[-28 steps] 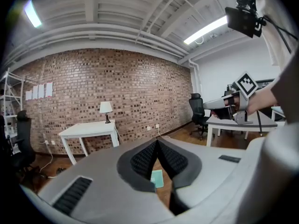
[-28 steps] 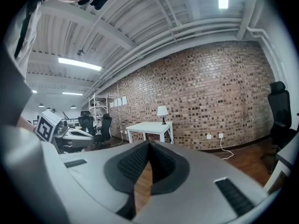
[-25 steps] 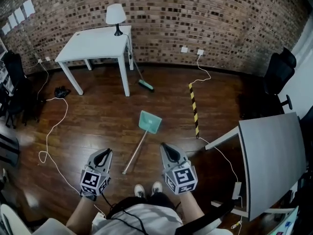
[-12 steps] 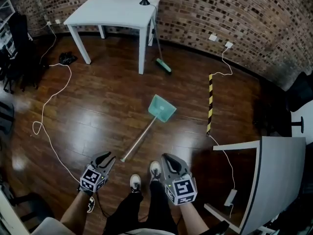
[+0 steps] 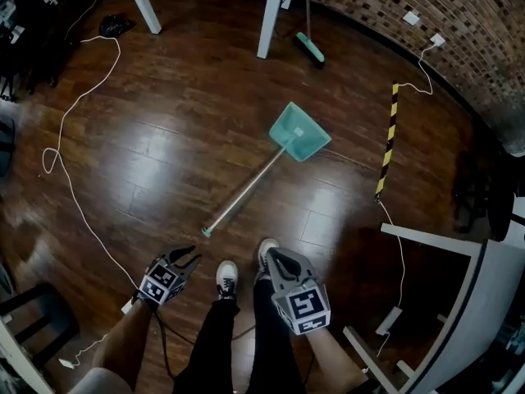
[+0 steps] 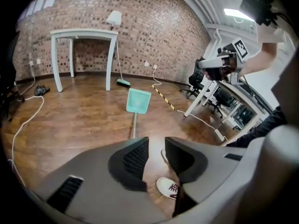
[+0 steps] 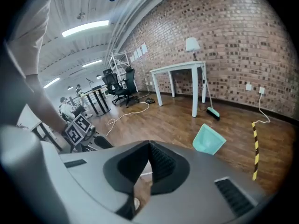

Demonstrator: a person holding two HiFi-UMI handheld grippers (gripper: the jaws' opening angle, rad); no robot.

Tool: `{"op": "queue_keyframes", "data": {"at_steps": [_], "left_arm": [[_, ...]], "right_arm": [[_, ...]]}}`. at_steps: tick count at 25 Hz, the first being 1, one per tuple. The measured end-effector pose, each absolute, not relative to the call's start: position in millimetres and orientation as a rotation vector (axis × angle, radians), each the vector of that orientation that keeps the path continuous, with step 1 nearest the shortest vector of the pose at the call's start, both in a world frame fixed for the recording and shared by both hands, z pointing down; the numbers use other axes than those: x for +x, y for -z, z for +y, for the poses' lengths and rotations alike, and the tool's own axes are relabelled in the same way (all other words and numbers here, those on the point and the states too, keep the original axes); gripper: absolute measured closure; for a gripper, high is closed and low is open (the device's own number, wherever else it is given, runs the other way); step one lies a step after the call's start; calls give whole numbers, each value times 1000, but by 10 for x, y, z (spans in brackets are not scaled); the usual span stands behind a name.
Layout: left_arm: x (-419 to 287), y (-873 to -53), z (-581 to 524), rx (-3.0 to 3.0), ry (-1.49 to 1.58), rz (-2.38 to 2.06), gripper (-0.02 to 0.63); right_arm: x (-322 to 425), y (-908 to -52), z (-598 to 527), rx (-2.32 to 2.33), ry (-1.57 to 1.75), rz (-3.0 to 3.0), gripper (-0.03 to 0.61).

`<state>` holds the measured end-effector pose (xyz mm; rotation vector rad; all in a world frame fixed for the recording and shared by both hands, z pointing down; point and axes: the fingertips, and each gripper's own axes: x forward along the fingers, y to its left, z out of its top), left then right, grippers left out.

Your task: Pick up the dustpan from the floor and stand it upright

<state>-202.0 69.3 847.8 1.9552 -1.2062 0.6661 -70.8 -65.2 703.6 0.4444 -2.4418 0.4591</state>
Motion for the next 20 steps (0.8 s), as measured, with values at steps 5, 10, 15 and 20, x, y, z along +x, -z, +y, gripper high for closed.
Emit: {"op": "queue_keyframes", "data": {"at_steps": [5,10,15,20], "left_arm": [[-2088,-9289,744,1862,-708,-1267,488],[-2234,-9992,649,1823,-765,-1318,480],[-2290,-10634,561,1815,-782,-1284,419],[-2208,-11102,556,1820,-733,-1253,384]], "right_arm": [[-822,-7746,-770,383,-463,-2432,589],[-829,-8456,-941,473,-511,-2416,589],[-776,-9024,-957,543,-560,-2384,589],[-848,-9319,-823,546,-624,-2391,589]]}}
